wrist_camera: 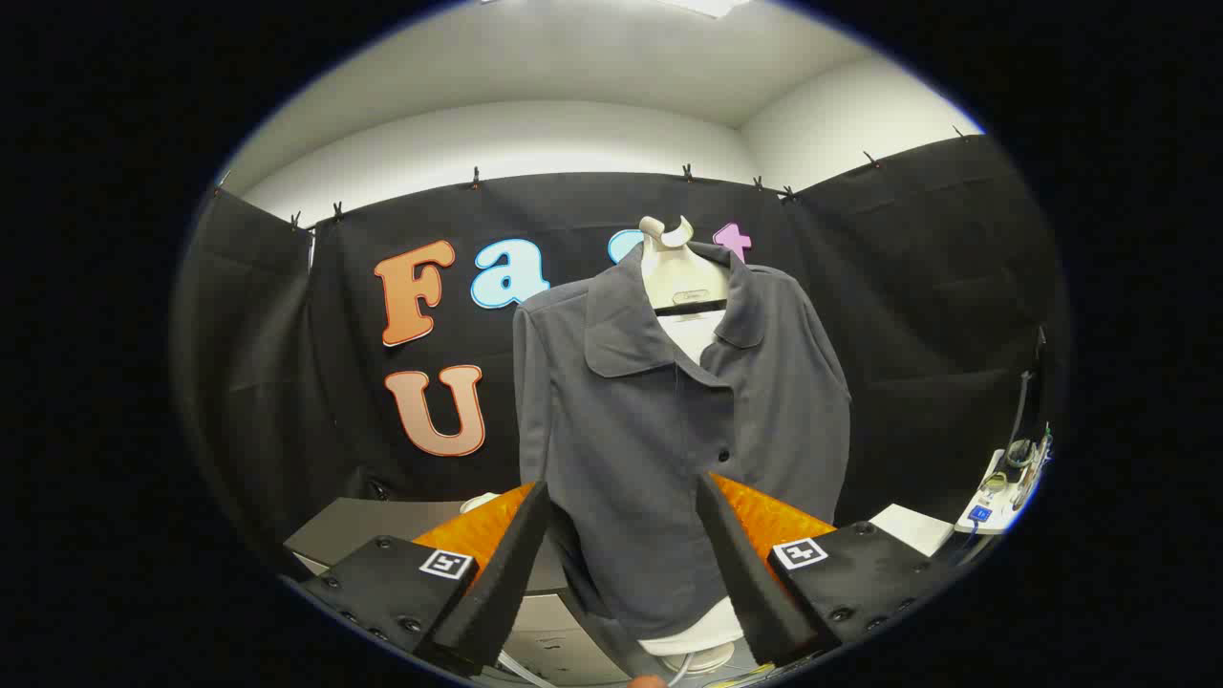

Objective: Iron the clothes twice with a garment steamer, once on the left side and once on the right side.

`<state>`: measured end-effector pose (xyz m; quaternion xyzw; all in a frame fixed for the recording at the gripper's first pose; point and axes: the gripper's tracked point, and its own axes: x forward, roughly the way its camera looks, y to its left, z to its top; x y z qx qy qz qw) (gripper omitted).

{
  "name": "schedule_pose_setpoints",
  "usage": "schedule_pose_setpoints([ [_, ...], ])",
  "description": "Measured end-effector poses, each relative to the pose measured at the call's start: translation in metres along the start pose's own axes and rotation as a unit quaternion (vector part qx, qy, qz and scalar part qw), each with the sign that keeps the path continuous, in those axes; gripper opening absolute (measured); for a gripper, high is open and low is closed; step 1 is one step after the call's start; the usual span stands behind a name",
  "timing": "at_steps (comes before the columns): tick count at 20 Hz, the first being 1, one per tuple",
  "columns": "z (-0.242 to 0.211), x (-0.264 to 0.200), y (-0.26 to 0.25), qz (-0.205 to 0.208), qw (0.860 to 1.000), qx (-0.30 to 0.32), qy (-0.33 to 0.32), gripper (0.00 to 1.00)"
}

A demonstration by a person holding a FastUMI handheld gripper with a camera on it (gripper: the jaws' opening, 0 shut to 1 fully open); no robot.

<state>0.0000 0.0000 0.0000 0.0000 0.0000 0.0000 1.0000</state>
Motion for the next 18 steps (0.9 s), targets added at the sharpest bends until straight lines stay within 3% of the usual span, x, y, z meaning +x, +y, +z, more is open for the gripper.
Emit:
schedule_pose_setpoints([
  [18, 0.02, -0.013, -0.006, -0.013, 1.0, -0.016, -0.009, 0.98],
])
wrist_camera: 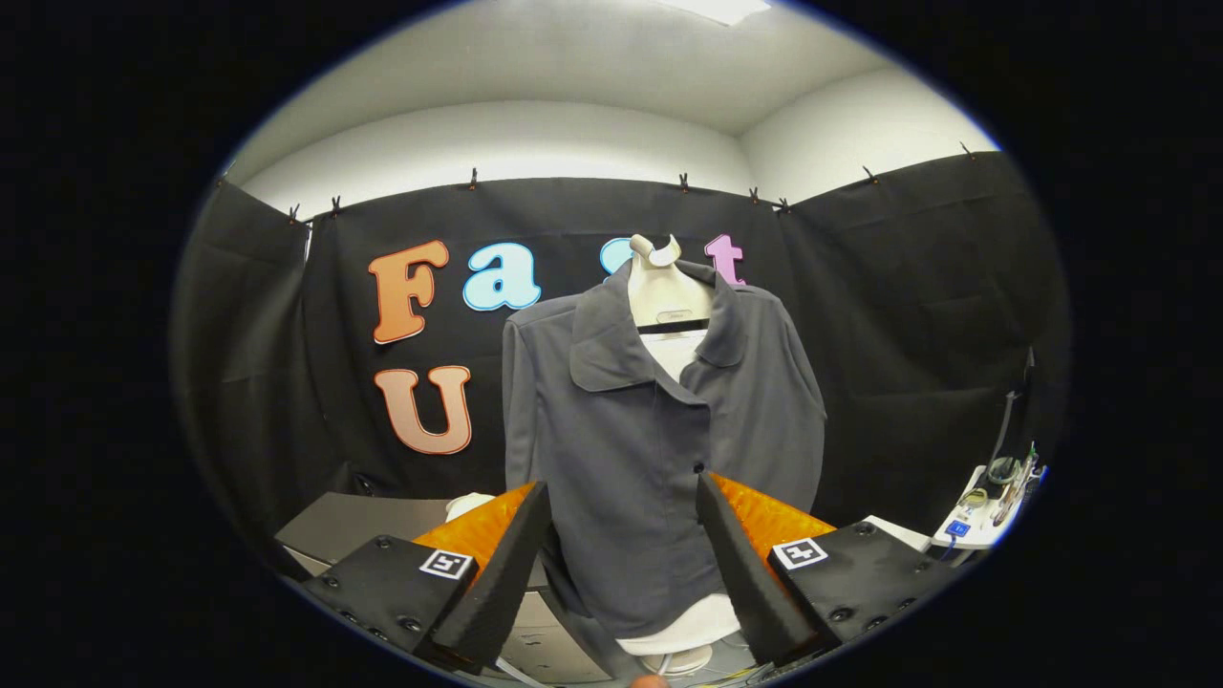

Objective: Iron the clothes twice with a garment steamer, once on the left side and once on the right side.

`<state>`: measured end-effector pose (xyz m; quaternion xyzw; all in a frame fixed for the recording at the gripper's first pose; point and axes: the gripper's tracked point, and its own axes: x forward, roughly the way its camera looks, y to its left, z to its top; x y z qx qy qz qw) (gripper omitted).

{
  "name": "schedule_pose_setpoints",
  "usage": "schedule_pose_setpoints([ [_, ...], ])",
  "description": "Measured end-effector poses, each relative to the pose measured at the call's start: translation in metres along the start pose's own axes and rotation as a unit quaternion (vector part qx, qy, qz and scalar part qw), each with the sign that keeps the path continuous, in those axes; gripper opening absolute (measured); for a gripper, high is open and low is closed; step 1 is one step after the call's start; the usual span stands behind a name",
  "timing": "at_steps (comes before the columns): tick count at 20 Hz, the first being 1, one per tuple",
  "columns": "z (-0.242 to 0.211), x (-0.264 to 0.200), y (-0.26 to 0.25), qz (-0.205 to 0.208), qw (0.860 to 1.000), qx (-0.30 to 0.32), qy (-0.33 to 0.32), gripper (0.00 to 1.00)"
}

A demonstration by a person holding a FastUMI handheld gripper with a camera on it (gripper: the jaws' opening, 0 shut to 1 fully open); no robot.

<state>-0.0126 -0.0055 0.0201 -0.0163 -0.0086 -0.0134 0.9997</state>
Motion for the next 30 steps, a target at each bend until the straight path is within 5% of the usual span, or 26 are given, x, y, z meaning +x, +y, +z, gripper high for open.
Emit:
schedule_pose_setpoints([
  [12, -0.015, 0.023, 0.084, 0.078, 0.996, -0.016, 0.041, 0.98],
  [23, -0.062, 0.065, 0.205, 0.182, 0.974, -0.038, 0.127, 0.98],
  [30, -0.112, 0.111, 0.258, 0.201, 0.956, -0.084, 0.195, 0.99],
])
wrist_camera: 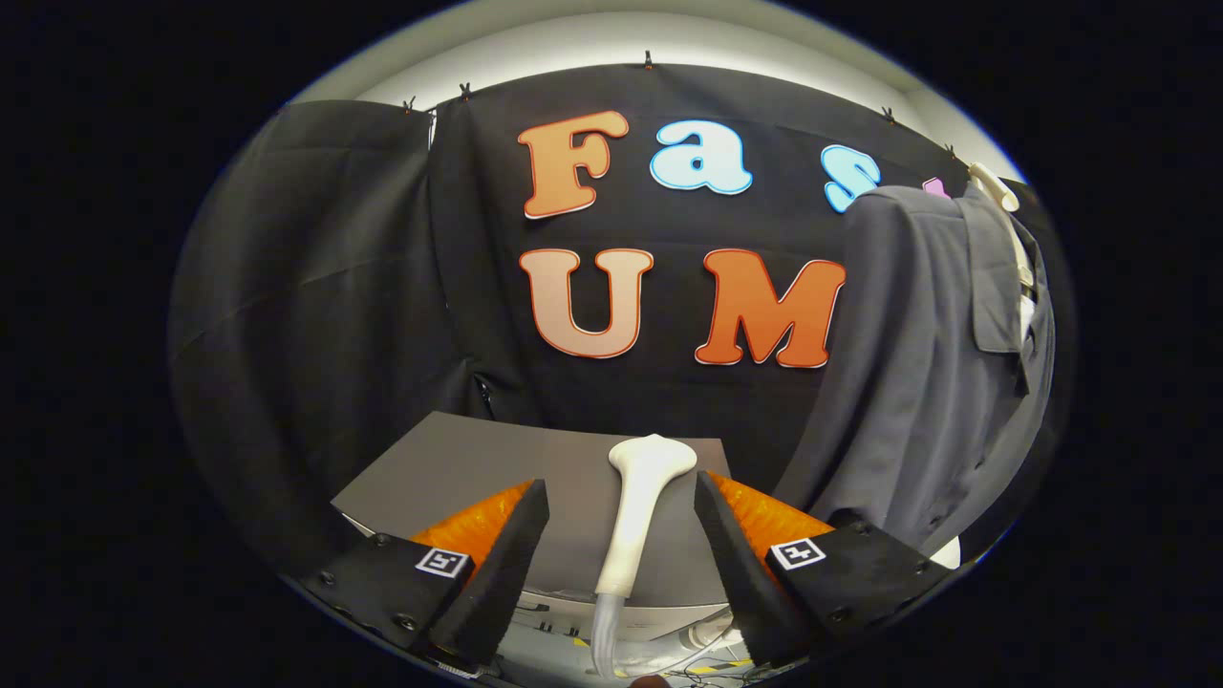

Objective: Iron the clothes twice with a garment steamer, once on the left side and once on the right side.

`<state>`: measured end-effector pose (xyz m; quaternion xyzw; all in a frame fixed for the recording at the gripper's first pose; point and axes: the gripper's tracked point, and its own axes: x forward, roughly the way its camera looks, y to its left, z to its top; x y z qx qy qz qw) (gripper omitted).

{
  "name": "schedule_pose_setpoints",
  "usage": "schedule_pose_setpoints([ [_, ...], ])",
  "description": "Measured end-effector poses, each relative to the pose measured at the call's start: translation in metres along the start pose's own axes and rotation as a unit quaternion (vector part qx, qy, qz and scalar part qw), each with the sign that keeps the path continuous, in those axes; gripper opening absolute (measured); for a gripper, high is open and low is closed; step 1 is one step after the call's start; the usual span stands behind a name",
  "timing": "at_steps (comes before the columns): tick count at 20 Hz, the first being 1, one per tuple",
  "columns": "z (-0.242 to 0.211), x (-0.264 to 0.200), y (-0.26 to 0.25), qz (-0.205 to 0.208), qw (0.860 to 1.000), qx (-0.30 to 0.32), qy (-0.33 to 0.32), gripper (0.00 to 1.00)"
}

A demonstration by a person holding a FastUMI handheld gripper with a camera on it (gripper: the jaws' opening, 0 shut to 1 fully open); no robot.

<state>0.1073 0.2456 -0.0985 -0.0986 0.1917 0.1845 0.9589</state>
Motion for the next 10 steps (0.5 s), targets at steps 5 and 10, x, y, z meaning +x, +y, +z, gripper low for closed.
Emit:
schedule_pose_setpoints([
  [5, -0.022, 0.045, -0.008, -0.014, 0.998, 0.005, 0.054, 0.98],
  [10, -0.047, 0.093, -0.021, -0.026, 0.992, 0.021, 0.123, 0.98],
])
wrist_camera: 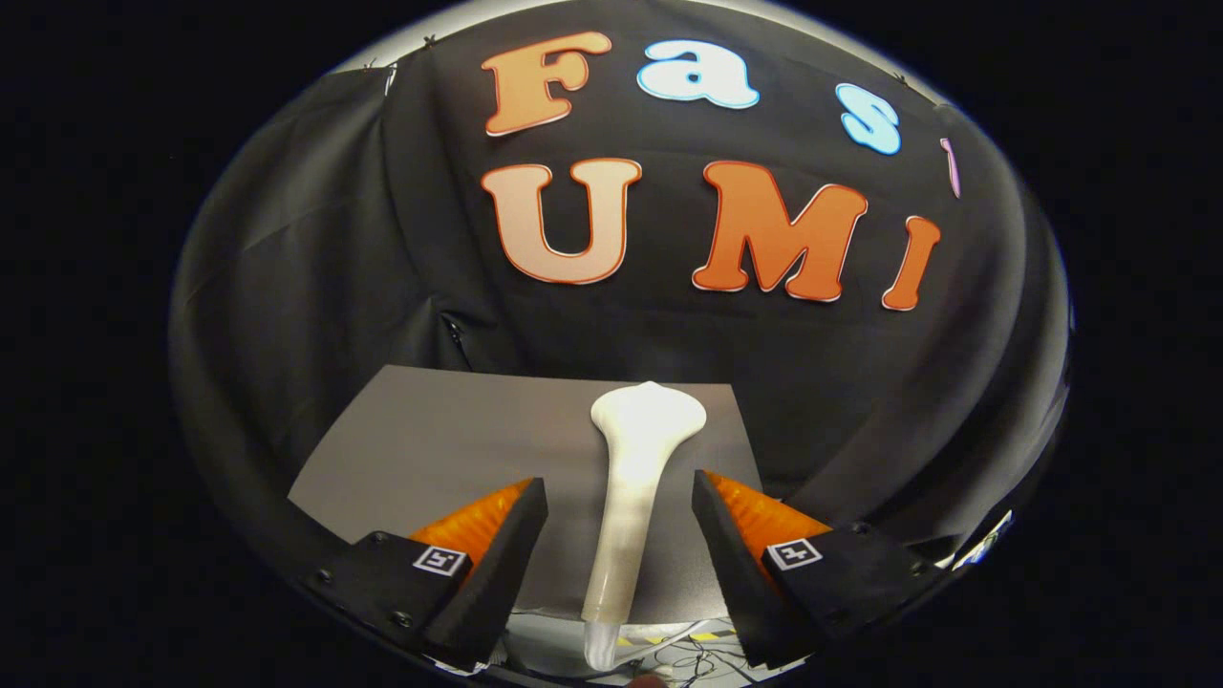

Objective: Iron the clothes twice with a garment steamer, once on the left side and once on the right side.

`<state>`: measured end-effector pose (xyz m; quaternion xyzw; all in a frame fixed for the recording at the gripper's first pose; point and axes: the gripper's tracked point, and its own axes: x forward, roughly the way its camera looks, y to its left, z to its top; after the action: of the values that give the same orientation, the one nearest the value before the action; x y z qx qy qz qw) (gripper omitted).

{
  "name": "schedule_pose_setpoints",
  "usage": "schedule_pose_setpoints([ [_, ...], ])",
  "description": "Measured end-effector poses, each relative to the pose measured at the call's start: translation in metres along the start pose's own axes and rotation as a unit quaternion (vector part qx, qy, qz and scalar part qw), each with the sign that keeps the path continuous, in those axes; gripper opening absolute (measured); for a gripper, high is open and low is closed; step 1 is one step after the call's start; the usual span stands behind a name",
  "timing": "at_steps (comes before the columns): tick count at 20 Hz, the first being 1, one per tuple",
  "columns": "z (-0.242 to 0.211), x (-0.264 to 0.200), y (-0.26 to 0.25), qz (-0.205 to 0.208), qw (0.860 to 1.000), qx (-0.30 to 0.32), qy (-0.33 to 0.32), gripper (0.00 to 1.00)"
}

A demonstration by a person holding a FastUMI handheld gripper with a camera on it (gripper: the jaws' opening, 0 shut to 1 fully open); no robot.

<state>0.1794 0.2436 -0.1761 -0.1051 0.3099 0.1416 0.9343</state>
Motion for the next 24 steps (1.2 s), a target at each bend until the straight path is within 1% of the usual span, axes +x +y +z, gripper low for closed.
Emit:
schedule_pose_setpoints([
  [4, -0.019, 0.037, -0.003, -0.007, 0.999, 0.005, 0.051, 0.98],
  [9, -0.032, 0.066, -0.003, -0.015, 0.995, 0.009, 0.097, 0.98],
  [15, -0.047, 0.093, -0.013, -0.037, 0.99, 0.019, 0.135, 0.79],
  [18, -0.054, 0.098, -0.017, -0.046, 0.988, 0.029, 0.146, 0.65],
  [19, -0.049, 0.095, -0.017, -0.048, 0.987, 0.034, 0.146, 0.63],
  [20, -0.053, 0.1, -0.017, -0.047, 0.987, 0.035, 0.147, 0.55],
  [21, -0.051, 0.097, -0.018, -0.045, 0.987, 0.038, 0.146, 0.55],
  [24, -0.051, 0.102, -0.02, -0.046, 0.987, 0.055, 0.143, 0.5],
])
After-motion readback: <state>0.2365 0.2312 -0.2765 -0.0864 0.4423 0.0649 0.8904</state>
